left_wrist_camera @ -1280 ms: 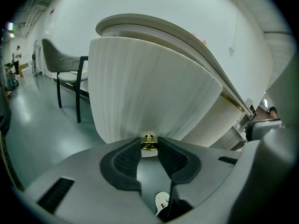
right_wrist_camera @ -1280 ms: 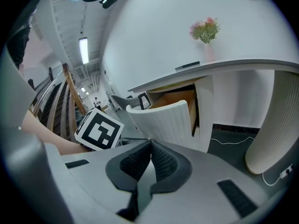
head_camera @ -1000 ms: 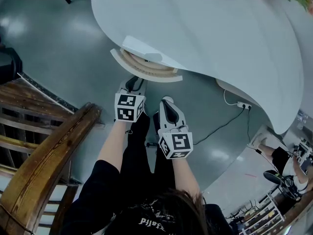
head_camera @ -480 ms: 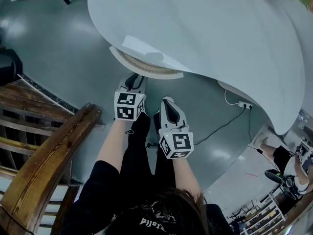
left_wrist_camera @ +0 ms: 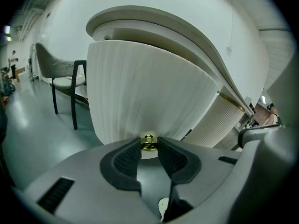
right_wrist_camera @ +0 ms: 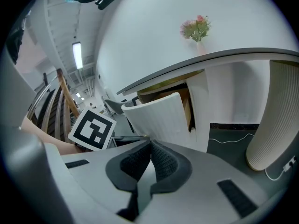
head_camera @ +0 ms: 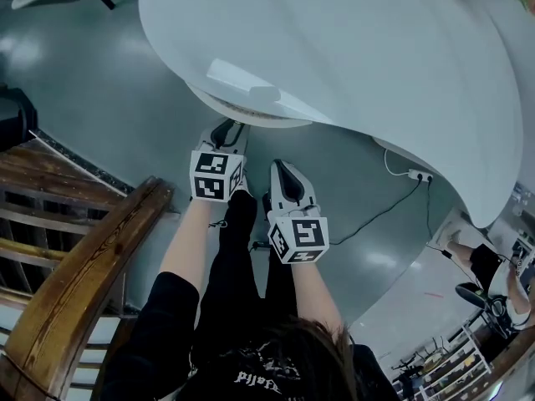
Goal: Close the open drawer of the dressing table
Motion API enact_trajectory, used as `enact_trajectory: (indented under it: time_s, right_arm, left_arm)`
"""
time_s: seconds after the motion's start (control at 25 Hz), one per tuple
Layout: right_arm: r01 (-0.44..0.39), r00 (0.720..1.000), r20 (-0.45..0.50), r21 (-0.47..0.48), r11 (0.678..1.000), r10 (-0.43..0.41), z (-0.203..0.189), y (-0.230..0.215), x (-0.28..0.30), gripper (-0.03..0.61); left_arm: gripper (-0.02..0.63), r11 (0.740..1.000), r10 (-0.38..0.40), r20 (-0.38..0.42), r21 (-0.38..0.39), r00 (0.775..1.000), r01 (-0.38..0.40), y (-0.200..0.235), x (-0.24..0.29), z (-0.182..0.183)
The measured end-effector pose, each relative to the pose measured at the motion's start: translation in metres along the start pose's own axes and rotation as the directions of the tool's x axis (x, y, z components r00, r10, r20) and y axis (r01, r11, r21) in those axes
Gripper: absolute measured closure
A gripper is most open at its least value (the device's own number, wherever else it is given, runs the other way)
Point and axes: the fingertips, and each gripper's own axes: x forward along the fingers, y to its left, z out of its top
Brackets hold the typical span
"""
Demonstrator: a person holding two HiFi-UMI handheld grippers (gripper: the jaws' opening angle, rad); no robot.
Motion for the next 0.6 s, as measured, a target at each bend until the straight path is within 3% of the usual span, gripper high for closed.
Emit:
enact_trajectory:
  time_s: [0.6]
  right_arm:
    - [0.015,1.000,0.003,0.006,1.000,-0.015,-0.003,-0.013,0.009,0.552]
  left_arm:
    - [0.491,1.000,-0.007,0.044,0.030,0.999,0.006,0.000,0.017,0.018]
